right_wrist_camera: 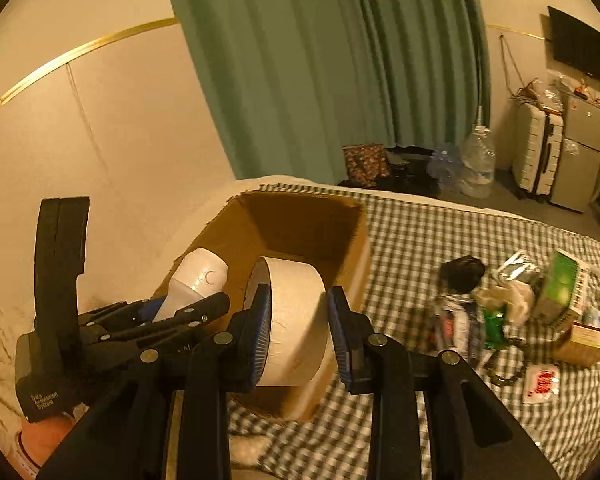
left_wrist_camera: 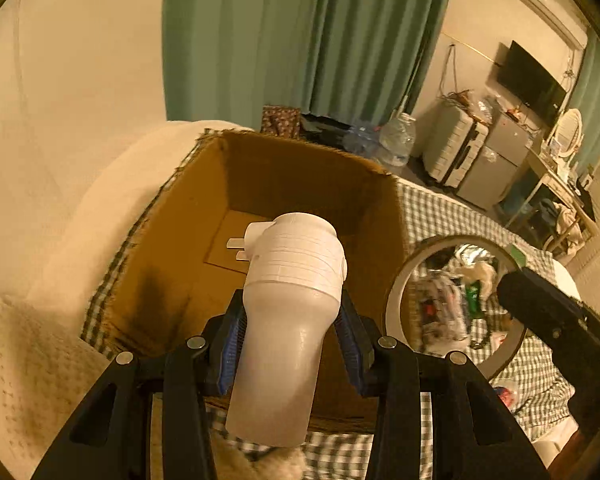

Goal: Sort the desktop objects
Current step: 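Carry the cup stack and tape roll into the cardboard box and release both, then grasp the patterned wet-wipe pack with the left gripper, then grasp the clear floss-pick jar with the right gripper while the left lifts the wipe pack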

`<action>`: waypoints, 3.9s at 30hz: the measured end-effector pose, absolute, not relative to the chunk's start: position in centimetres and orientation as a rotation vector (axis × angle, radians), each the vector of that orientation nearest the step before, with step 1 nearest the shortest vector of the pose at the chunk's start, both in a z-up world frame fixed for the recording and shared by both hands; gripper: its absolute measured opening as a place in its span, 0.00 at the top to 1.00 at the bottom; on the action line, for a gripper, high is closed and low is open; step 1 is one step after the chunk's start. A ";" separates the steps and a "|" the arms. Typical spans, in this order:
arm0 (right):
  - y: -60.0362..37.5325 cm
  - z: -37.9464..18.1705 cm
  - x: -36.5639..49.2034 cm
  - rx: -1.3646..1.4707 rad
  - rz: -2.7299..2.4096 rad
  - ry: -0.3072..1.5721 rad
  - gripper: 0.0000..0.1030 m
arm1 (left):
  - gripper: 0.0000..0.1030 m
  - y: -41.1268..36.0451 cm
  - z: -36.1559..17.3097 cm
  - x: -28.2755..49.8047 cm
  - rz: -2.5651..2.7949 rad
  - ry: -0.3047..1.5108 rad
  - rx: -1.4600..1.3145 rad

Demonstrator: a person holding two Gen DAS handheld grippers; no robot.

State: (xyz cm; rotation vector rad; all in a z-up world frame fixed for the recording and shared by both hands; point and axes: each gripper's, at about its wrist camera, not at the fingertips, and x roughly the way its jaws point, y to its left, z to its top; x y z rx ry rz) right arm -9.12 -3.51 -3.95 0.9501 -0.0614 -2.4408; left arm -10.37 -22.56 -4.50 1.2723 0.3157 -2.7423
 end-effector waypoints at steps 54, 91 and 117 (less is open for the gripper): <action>20.4 -16.2 -2.1 1.206 -2.630 -0.056 0.14 | 0.00 0.7 -11.8 -7.5 -2.787 0.005 1.423; 17.0 -24.1 -6.6 1.392 -2.365 0.221 0.05 | 0.35 1.2 -21.0 -19.7 -2.715 0.012 1.615; 19.1 -20.1 -5.4 1.314 -2.542 0.038 0.12 | 0.66 1.2 -11.8 -11.1 -2.889 -0.030 1.510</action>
